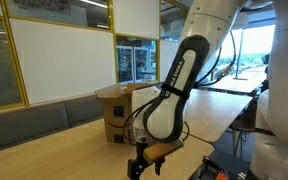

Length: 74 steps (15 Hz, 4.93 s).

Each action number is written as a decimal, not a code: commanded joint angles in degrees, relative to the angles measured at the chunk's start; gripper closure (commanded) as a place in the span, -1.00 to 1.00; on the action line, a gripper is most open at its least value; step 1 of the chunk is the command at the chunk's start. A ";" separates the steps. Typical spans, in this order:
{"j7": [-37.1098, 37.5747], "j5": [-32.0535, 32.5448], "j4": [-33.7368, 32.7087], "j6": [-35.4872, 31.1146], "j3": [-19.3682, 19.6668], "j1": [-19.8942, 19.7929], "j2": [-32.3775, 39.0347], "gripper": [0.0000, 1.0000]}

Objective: Put all the objects on the table into the cardboard box.

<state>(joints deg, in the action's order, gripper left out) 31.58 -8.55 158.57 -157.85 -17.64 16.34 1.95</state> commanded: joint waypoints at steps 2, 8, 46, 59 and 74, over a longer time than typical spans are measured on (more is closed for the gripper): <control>-7.29 -4.86 -0.01 -5.30 -1.18 1.31 5.15 -1.00; -9.55 -4.21 -0.03 -12.09 -1.60 2.32 10.41 -1.00; -6.61 9.50 -6.33 -13.02 20.03 15.58 16.21 -0.05; 24.59 47.56 -10.60 0.70 49.82 27.23 -7.88 -0.05; 24.92 47.45 -25.71 11.13 10.72 -8.72 -16.50 -0.05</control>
<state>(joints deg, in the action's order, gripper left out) 58.41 39.54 137.42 -146.46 -4.27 12.21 -15.02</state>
